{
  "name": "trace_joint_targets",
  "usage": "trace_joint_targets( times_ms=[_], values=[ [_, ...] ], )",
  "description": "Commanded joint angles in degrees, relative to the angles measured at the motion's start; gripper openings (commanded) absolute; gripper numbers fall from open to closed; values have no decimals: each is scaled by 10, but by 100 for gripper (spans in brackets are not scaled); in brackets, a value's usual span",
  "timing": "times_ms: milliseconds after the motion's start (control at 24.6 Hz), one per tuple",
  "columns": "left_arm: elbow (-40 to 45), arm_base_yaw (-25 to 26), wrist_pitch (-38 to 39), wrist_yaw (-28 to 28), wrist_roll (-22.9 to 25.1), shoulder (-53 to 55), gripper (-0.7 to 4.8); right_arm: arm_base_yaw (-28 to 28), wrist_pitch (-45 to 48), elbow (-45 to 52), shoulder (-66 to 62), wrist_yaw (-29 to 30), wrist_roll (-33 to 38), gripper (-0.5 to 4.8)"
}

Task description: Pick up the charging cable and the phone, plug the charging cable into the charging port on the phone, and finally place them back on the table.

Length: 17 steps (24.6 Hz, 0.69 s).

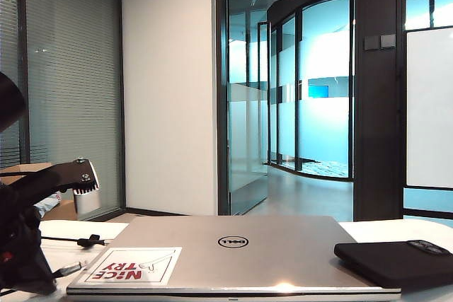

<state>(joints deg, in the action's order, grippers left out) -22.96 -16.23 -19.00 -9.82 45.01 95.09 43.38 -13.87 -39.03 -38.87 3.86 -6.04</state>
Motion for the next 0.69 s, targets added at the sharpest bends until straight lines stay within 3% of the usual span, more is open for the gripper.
trace_joint_targets(
  times_ms=[41,325,529,691],
  values=[
    [-6,0,5,-1,-13,-3,-6,0,14,-4,2,-1,-2,-2],
    [-63,0,123,-1,-117,-26,-6,0,17,-4,1,-4,-1,-2],
    [-131,-1,223,-1,-263,-77,-6,-1,17,-4,1,-29,35,-2],
    [-162,-1,256,-1,-344,-115,-6,-15,17,-4,0,-40,53,-2]
  ],
)
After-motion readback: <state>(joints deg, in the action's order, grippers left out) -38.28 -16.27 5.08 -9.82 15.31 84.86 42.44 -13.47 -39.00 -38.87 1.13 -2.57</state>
